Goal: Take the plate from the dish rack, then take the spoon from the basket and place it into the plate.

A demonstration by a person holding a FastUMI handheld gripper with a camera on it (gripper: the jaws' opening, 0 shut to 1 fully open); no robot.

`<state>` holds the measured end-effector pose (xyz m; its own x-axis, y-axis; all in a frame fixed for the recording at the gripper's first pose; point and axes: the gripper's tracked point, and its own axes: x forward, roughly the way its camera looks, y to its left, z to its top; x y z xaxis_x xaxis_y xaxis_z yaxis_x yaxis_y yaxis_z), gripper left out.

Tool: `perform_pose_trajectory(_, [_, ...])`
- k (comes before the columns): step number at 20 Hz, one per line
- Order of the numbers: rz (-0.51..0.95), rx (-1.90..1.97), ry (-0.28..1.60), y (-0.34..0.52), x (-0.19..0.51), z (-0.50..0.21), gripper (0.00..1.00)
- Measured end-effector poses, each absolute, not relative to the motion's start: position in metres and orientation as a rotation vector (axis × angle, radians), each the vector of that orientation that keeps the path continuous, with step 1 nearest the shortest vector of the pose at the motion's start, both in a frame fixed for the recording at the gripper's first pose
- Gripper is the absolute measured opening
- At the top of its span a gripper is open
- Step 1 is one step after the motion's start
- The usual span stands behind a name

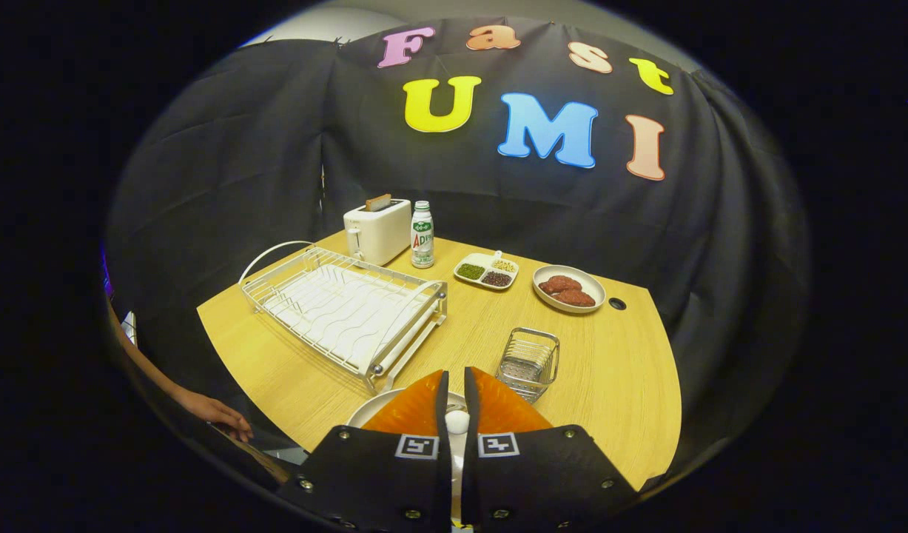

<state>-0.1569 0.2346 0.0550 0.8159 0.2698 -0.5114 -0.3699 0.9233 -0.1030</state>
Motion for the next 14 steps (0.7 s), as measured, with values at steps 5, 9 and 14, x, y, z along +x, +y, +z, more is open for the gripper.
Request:
perform_pose_trajectory(5, [0.394,-0.235,0.554,0.257,-0.153,0.042,0.05])
perform_pose_trajectory(9, [0.448,-0.275,0.573,0.279,-0.153,0.034,0.05])
perform_pose_trajectory(14, [0.470,-0.305,0.597,0.292,-0.147,0.025,0.05])
